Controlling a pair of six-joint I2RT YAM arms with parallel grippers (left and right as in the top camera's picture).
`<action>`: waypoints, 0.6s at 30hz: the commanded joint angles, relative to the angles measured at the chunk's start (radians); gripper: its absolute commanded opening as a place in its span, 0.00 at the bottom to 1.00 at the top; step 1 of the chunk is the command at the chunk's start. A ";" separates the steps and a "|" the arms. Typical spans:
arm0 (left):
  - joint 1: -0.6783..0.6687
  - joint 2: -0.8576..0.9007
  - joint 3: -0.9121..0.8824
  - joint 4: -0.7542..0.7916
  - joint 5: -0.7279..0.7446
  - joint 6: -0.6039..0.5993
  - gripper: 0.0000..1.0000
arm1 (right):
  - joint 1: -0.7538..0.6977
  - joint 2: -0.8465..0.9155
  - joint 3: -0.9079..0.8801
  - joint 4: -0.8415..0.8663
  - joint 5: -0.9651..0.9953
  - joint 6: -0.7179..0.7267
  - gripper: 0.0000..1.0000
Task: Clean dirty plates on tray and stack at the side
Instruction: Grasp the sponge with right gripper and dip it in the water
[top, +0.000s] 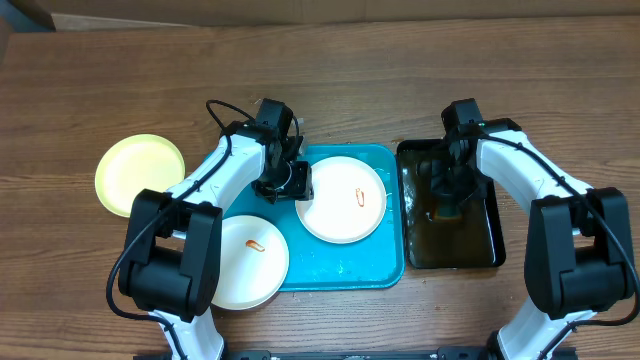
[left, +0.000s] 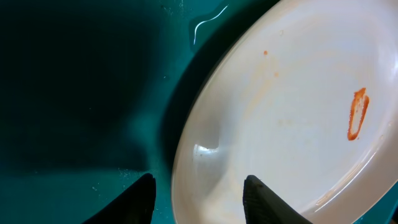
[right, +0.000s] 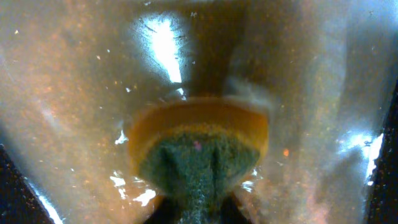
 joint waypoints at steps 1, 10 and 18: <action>-0.008 0.005 0.006 0.008 -0.014 -0.007 0.45 | -0.001 -0.022 0.024 -0.015 0.006 -0.002 0.04; -0.008 0.005 0.006 0.051 -0.106 -0.008 0.33 | -0.001 -0.023 0.324 -0.323 0.055 -0.011 0.04; -0.008 0.005 0.006 0.109 -0.111 -0.014 0.39 | -0.001 -0.023 0.280 -0.335 0.054 -0.010 0.04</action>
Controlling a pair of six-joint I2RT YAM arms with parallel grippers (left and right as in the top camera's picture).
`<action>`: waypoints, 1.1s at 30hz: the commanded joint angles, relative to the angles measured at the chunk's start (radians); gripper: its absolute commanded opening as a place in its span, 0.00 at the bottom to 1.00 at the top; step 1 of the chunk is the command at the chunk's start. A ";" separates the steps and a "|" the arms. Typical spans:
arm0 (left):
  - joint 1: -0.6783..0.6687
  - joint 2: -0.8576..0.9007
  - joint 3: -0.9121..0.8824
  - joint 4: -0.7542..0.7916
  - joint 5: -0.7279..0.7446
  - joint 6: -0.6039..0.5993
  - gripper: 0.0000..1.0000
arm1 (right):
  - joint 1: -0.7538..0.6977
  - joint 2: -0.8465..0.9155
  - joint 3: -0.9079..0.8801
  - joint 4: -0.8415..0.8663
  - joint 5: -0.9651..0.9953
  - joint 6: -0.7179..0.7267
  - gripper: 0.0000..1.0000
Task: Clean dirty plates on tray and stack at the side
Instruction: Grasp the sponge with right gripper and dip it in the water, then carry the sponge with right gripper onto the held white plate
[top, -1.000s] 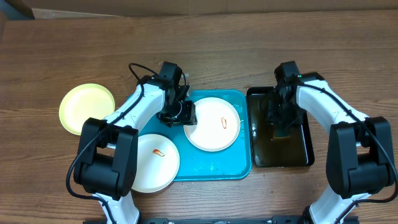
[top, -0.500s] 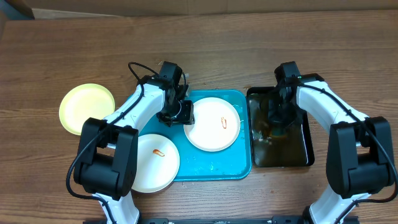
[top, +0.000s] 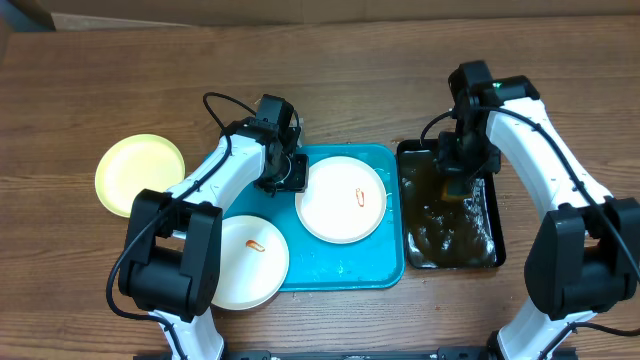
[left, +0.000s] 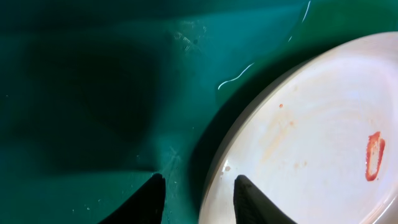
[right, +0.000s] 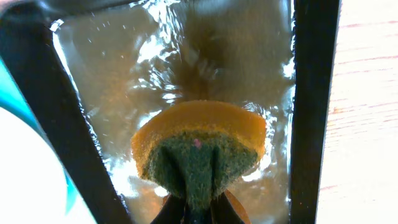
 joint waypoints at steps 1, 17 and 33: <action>-0.009 0.005 0.006 0.017 -0.018 -0.011 0.38 | -0.001 -0.019 -0.036 0.010 0.014 -0.005 0.04; -0.008 0.098 0.006 0.010 -0.054 -0.023 0.04 | 0.016 -0.019 0.053 -0.021 -0.254 -0.006 0.04; -0.008 0.091 0.008 -0.018 -0.039 -0.022 0.06 | 0.372 -0.018 0.019 0.278 -0.021 0.006 0.04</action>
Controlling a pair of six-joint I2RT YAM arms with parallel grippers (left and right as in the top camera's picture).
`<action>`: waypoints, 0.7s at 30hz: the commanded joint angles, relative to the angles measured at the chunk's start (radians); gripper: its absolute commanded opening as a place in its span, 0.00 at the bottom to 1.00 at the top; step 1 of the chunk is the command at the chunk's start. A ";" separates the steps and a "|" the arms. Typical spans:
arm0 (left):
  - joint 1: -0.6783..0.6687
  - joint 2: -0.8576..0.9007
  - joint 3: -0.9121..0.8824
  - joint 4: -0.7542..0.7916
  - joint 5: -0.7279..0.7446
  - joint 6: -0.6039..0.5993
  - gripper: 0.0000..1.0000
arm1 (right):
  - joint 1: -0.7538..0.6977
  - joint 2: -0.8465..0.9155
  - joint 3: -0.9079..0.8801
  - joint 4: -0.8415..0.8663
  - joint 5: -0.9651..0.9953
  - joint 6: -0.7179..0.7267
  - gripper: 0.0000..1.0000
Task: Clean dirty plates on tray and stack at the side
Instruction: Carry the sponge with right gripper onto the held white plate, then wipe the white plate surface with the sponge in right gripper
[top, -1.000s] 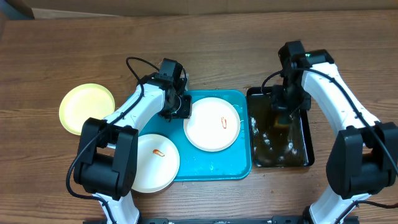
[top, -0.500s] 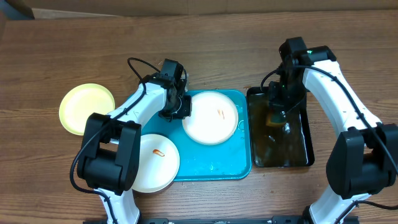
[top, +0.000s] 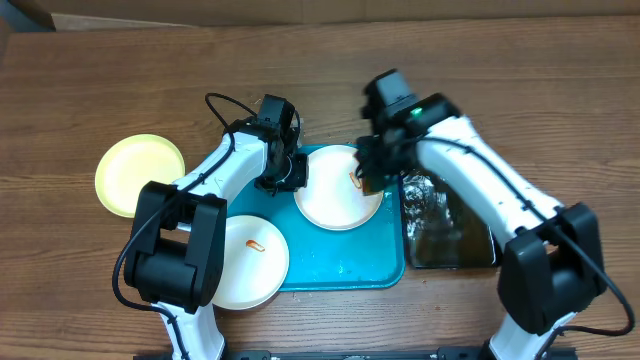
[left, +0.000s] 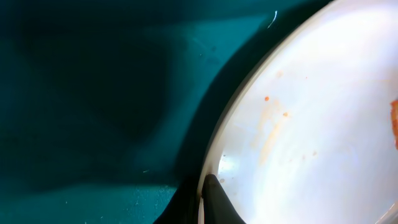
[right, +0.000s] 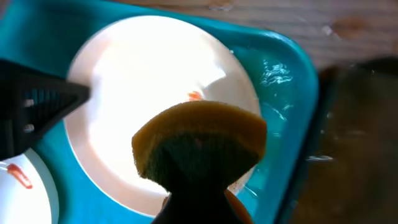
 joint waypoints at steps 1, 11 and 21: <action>-0.008 0.044 -0.009 -0.015 -0.025 -0.003 0.07 | 0.047 -0.018 -0.014 0.040 0.152 0.005 0.04; -0.008 0.044 -0.009 -0.015 -0.025 -0.003 0.08 | 0.081 -0.014 -0.182 0.287 0.187 0.006 0.04; -0.008 0.044 -0.009 -0.013 -0.025 -0.003 0.08 | 0.072 0.106 -0.218 0.357 0.176 0.093 0.04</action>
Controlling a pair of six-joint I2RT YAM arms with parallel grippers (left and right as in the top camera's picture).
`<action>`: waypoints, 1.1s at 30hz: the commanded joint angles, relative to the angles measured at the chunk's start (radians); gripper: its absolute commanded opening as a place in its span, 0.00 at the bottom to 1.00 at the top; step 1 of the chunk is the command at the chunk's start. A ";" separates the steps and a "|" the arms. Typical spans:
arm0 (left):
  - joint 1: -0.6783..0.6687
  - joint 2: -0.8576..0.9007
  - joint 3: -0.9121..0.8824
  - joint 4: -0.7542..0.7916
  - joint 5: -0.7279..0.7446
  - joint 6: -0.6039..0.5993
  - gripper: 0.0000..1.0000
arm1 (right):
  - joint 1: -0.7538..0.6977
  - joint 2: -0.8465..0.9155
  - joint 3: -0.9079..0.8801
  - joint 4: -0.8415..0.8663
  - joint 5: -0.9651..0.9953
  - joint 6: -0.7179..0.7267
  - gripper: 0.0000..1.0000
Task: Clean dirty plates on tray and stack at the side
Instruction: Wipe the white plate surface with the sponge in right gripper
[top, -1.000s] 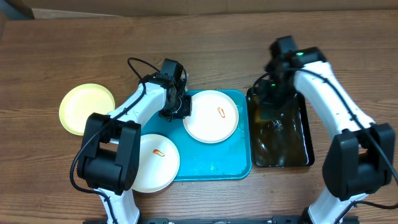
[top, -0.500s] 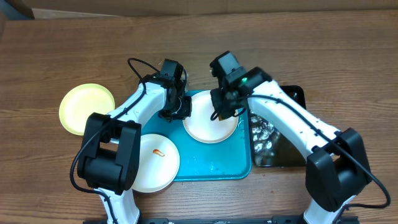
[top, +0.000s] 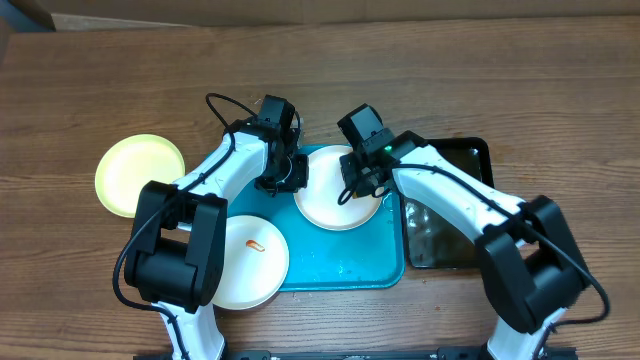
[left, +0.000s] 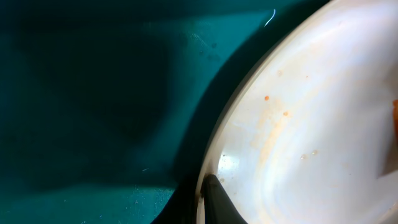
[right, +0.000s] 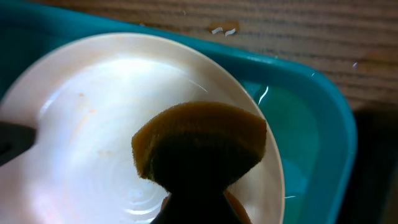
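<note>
A white dirty plate (top: 325, 205) lies on the teal tray (top: 340, 262), faint orange smears on it (left: 273, 127). My left gripper (top: 290, 178) is shut on that plate's left rim (left: 208, 180). My right gripper (top: 362, 185) is shut on a yellow-and-green sponge (right: 199, 146) that rests low over the plate's right half (right: 93, 143). A second white plate (top: 250, 262) with a red mark overlaps the tray's front left corner. A yellow plate (top: 140, 175) sits on the table to the left.
A black basin (top: 452, 235) of brown water stands right of the tray. The wooden table (top: 560, 100) extends behind and on both sides. Both arms cross over the tray's rear half.
My right gripper with the sponge has moved left and lower, onto the plate's right half, covering the red mark. The left gripper still pinches the plate's rim.
My right gripper held the sponge down in the brown water while the left stood open at the plate's left edge. Then the sponge was lifted above the basin. Later the left was shut on the rim and the sponge hung over the plate; now it is on it.
</note>
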 joint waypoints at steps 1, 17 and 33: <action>-0.008 0.042 -0.010 -0.010 -0.025 -0.003 0.08 | -0.013 0.080 -0.006 0.010 0.010 0.060 0.04; -0.008 0.042 -0.010 -0.014 -0.026 -0.002 0.08 | 0.008 0.103 0.021 0.031 -0.462 0.090 0.04; -0.008 0.042 -0.010 -0.032 -0.026 0.005 0.10 | -0.202 0.010 0.238 -0.236 -0.608 -0.088 0.04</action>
